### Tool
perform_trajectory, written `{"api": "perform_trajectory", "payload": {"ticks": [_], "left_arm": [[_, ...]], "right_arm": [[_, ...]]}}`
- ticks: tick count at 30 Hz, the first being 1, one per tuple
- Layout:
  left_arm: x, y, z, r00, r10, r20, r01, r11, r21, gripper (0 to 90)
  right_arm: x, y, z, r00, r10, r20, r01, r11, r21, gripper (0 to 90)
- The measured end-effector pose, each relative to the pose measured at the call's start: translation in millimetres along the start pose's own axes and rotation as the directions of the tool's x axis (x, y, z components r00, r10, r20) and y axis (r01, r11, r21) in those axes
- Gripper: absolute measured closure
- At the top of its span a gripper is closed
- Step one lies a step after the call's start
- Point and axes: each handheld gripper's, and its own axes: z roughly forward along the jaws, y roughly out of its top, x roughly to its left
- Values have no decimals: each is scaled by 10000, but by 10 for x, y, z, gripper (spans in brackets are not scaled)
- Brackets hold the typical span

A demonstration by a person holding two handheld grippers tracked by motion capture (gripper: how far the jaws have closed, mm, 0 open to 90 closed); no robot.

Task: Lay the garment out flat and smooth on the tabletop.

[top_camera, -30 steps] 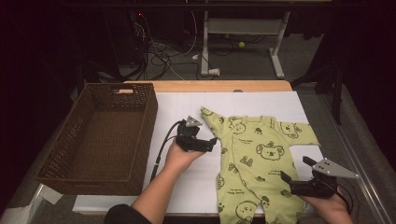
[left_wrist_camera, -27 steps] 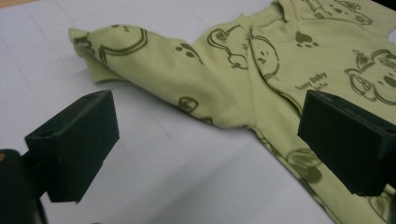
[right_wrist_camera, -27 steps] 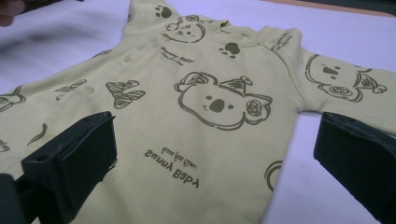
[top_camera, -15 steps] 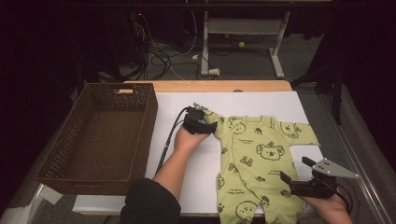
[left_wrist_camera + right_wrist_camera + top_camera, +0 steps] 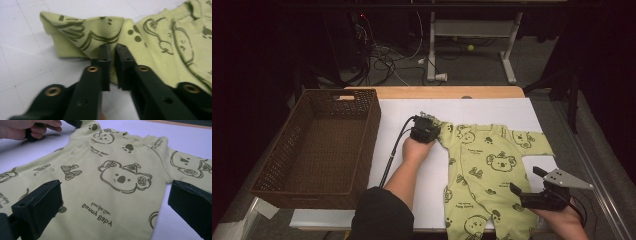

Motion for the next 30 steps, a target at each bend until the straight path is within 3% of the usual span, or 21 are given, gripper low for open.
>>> {"api": "perform_trajectory", "payload": {"ticks": [7, 9, 12, 16, 18, 20, 22, 23, 24, 26, 27, 29, 30], "left_arm": [[-219, 70, -94, 9972, 690, 271, -680, 9971, -350, 835], [-360, 113, -111, 9905, 1334, 327, -1318, 9902, -465, 835], [-585, 157, -92, 9759, 2117, 536, -2093, 9767, -476, 835], [-965, 171, 43, 9429, 3099, 1225, -3101, 9505, -174, 830], [-1121, 156, 109, 9242, 3356, 1823, -3415, 9399, 10, 768], [-1251, 122, 116, 9106, 3361, 2407, -3430, 9392, -140, 681], [-1323, 100, 85, 9041, 3363, 2638, -3442, 9387, -171, 601], [-1341, 91, 55, 9010, 3459, 2618, -3547, 9349, -144, 562], [-1343, 78, 18, 8995, 3524, 2584, -3608, 9325, -156, 546], [-1300, 39, -67, 9050, 3483, 2443, -3538, 9351, -227, 491], [-1260, 12, -111, 9110, 3367, 2381, -3400, 9400, -281, 486], [-1154, -66, -214, 9283, 3204, 1887, -3209, 9467, -289, 384], [-1154, -66, -214, 9283, 3204, 1887, -3209, 9467, -289, 351]], "right_arm": [[-10, 7, -8, 9999, 83, -62, -83, 10000, -24, 3], [-10, 5, -2, 10000, 53, -28, -53, 10000, 13, 3], [-5, -2, 3, 10000, 65, -50, -64, 10000, 43, 3], [-4, 1, -2, 10000, 81, -30, -81, 10000, 42, 3], [-9, -1, 1, 10000, 66, -37, -66, 10000, 49, 3], [-8, -6, -1, 10000, 76, -38, -76, 10000, 56, 3], [-15, -10, 1, 10000, 33, -48, -33, 10000, 42, 3], [-18, -9, 5, 10000, 18, -45, -18, 10000, 47, 3], [-18, -8, 7, 10000, 23, -42, -22, 10000, 53, 3], [-18, -2, 6, 10000, 10, -36, -10, 10000, 21, 3], [-15, 1, 7, 10000, 8, -40, -8, 10000, 20, 3], [-11, 10, 11, 10000, -28, -9, 28, 10000, 15, 3], [-6, 15, 14, 10000, -23, 6, 23, 10000, 0, 3]]}}
